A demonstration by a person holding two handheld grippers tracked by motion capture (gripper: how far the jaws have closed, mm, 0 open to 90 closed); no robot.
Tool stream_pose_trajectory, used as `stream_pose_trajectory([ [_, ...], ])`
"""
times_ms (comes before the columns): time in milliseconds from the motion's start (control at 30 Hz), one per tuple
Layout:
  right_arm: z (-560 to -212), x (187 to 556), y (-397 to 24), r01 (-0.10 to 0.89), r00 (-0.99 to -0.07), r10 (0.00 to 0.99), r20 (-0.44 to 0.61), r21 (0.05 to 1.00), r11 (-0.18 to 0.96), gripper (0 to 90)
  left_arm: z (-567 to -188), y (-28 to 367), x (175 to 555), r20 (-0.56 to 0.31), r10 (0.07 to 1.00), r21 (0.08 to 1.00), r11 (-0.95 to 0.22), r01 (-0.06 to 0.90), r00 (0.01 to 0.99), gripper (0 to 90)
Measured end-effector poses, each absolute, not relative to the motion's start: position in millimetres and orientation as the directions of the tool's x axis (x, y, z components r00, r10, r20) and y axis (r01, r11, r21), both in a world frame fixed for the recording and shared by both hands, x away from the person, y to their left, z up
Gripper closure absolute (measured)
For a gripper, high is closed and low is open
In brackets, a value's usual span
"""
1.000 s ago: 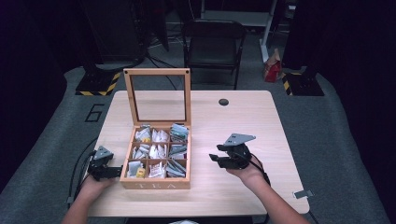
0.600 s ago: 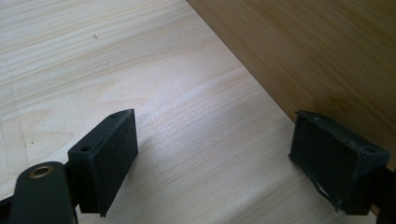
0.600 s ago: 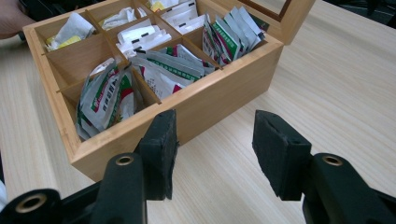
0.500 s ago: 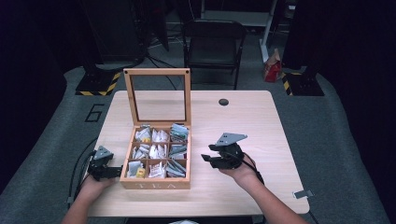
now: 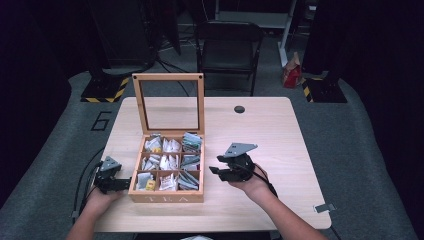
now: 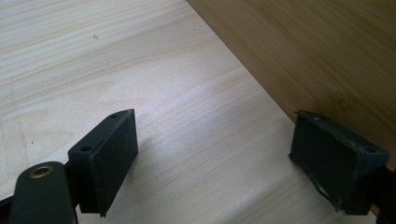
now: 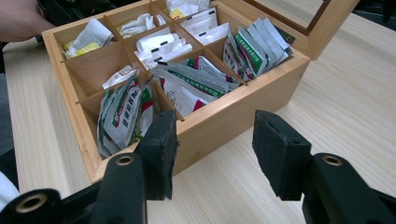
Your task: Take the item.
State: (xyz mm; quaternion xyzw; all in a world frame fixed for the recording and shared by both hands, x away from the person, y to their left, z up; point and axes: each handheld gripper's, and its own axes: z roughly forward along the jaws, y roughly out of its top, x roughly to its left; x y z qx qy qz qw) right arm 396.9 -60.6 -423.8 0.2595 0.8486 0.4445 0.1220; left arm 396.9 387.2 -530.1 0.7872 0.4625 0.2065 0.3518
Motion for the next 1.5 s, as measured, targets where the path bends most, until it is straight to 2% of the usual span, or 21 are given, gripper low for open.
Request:
stream_pose_trajectory([
  [1500, -441.4, 392.8, -15.9, 0.318, -0.869, 0.493, 0.045, 0.814, 0.486, 51.4, -529.8, 387.4, 396.8, -0.001, 0.872, 0.742, -0.327, 0.585, 0.489, 14.7],
])
